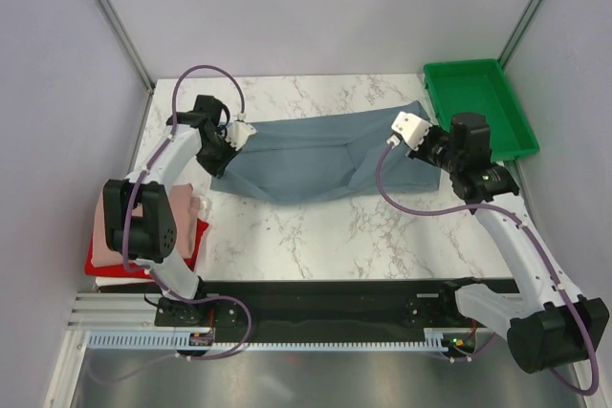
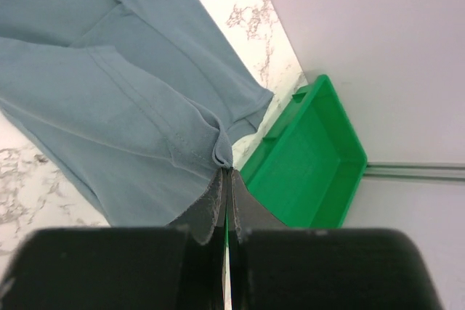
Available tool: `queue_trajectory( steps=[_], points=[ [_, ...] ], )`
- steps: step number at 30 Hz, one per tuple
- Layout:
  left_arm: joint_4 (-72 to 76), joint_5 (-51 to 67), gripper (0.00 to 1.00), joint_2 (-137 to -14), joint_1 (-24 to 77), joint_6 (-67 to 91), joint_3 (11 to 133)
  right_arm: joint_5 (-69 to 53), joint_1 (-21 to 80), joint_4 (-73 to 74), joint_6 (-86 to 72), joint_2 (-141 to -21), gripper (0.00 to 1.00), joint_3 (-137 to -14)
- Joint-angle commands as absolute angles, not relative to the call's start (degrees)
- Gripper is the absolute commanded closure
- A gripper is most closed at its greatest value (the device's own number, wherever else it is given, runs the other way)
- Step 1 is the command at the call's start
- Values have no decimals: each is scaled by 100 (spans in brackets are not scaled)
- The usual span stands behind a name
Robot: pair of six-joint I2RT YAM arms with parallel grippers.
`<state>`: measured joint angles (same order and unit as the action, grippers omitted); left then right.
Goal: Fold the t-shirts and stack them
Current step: Fold the tshirt
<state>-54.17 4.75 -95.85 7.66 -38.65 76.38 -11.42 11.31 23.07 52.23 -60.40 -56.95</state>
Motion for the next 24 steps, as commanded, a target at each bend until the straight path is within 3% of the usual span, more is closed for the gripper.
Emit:
queue_trajectory(
  steps=[1, 9, 24],
  points=[
    [-5432, 448, 98, -9790, 659, -3613, 8015, -984, 1125, 1706, 5185, -6231, 100, -5959],
    [-5555, 492, 98, -10475, 554, -3428, 8875, -809, 1116, 871, 5300, -7241, 100, -6336],
    [-6064, 79, 98, -12137, 360, -3147, 10538, -774, 888, 211, 5362, -9966, 100, -8288]
  ],
)
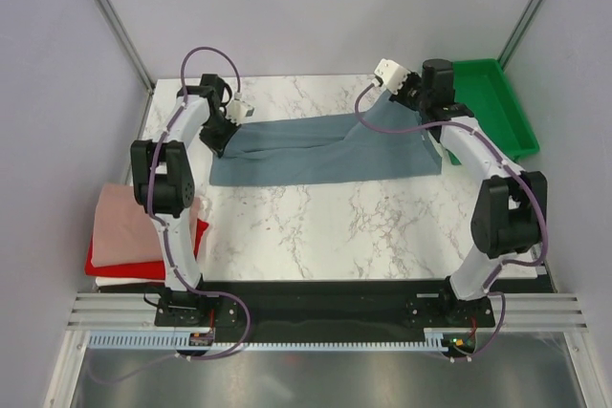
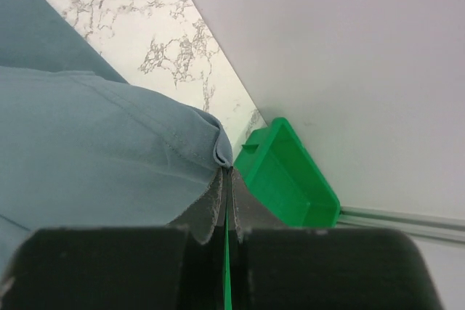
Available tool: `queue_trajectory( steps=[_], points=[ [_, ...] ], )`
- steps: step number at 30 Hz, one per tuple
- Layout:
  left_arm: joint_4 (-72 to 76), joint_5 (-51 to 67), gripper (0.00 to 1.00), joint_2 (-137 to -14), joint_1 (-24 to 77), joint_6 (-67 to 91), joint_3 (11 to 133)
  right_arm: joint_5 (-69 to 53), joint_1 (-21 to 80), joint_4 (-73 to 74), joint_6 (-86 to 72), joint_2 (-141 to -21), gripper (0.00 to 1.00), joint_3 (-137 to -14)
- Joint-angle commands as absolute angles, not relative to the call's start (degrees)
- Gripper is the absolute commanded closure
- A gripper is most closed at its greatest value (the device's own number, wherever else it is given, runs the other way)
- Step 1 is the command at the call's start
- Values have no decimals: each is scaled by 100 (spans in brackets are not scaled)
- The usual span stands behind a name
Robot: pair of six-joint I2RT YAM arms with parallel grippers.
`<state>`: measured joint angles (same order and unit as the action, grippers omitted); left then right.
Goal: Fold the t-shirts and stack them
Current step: Fold the tshirt
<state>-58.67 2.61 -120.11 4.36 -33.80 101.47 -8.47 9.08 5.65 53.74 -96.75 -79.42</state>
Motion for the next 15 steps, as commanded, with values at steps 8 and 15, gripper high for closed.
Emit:
queue_trajectory(
  steps=[8, 15],
  points=[
    [-6144, 18, 74, -12244, 308, -3059, 10696, 315, 940, 132, 4852, -11118, 79, -9245],
    [-5871, -325, 58, -11672, 281, -2839, 10494, 835, 862, 44, 4694, -10469, 65, -8685]
  ],
)
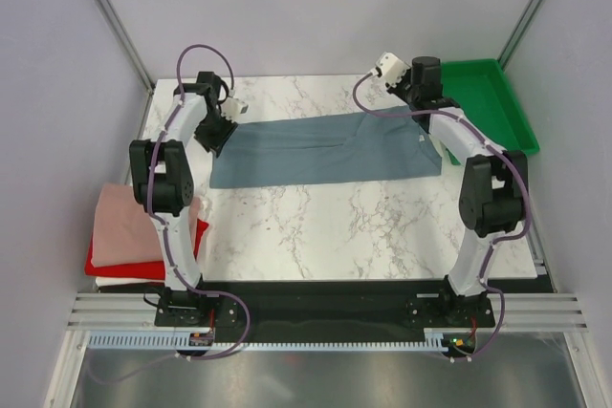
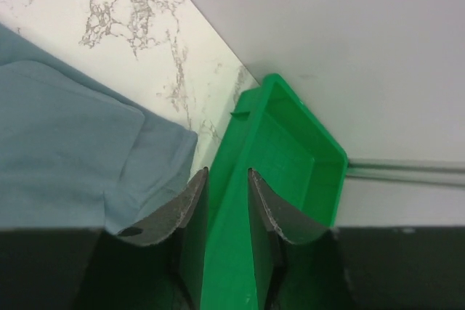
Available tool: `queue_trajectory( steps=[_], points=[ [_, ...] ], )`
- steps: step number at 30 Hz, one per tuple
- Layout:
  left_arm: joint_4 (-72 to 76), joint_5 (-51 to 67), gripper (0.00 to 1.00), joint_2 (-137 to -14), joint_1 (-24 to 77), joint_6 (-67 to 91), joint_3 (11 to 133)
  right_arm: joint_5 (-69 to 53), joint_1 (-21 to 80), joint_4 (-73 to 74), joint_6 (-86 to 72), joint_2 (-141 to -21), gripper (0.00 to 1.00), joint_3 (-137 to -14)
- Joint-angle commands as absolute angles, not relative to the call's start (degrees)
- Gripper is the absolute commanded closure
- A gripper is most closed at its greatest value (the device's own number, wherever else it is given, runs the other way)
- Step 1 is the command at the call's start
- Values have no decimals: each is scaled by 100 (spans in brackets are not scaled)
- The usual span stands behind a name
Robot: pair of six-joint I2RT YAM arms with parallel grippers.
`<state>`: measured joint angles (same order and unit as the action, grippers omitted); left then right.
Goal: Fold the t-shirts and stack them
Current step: Fold the tshirt
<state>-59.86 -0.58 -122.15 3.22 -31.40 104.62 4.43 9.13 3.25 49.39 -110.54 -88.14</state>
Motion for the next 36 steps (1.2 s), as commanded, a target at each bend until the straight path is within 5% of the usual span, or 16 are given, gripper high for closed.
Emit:
queue_trajectory(
  steps=[1, 17, 36],
  points=[
    [-5888, -377, 57, -11646, 273, -2787, 10485, 861, 844, 122, 4624, -10259, 64, -8440],
    [-6460, 747, 65, -11689, 255, -2619, 9958, -1466, 202, 3295, 3788, -10116, 66, -8094],
    [-6249, 1256, 74, -12533, 791, -2197, 10002, -1204, 1626, 3753, 3630, -12979, 63, -11880]
  ],
)
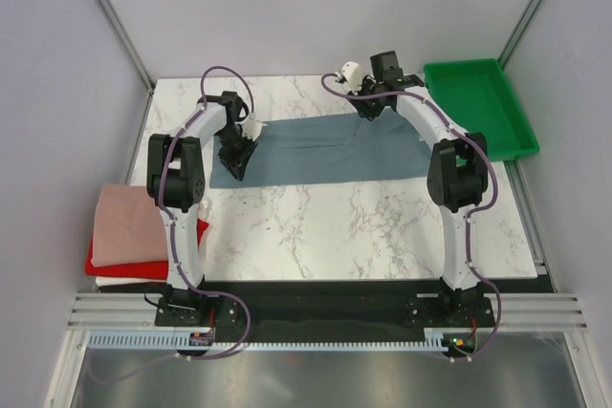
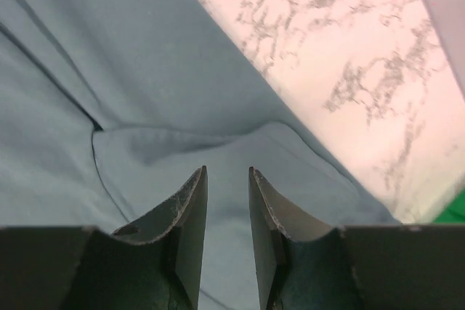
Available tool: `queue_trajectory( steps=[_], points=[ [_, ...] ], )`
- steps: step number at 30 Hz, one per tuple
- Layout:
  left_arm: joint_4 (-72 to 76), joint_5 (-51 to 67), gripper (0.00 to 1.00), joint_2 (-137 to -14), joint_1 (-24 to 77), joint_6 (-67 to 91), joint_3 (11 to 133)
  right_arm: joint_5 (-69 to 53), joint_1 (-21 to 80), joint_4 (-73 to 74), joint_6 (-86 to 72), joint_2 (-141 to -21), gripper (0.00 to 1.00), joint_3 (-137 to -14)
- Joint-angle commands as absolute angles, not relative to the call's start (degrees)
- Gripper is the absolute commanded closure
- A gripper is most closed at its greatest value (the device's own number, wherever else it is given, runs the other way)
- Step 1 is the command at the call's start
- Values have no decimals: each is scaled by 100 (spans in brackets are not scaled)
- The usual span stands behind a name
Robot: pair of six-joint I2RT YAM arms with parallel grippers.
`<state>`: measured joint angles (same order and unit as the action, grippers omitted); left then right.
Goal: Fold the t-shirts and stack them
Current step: Fold the tshirt
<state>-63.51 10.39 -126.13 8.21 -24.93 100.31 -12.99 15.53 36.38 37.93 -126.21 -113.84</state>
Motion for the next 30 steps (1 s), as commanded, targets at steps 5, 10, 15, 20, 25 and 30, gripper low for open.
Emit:
queue_trajectory(
  steps=[5, 10, 15, 20, 25, 30],
  points=[
    [-6223, 1274, 74, -12577, 861, -2162, 9993, -924, 1793, 3762, 3384, -13692, 62, -12725],
    [-6223, 1178, 74, -12595, 861, -2180, 10046, -501, 1881, 3762, 3489, -13948, 61, -12911],
    [-6231, 1187, 74, -12560, 861, -2188, 10020, -238, 1898, 3779, 3533, -14019, 61, -12850],
    [-6214, 1020, 74, -12516, 861, -2215, 10011, -132, 1872, 3832, 3551, -13791, 61, -12473],
    [-6223, 1011, 74, -12524, 861, -2215, 10002, -132, 1863, 3876, 3507, -13650, 62, -12243],
    [-6223, 967, 74, -12516, 861, -2206, 10011, -97, 1828, 3990, 3437, -13693, 65, -12261]
  ],
)
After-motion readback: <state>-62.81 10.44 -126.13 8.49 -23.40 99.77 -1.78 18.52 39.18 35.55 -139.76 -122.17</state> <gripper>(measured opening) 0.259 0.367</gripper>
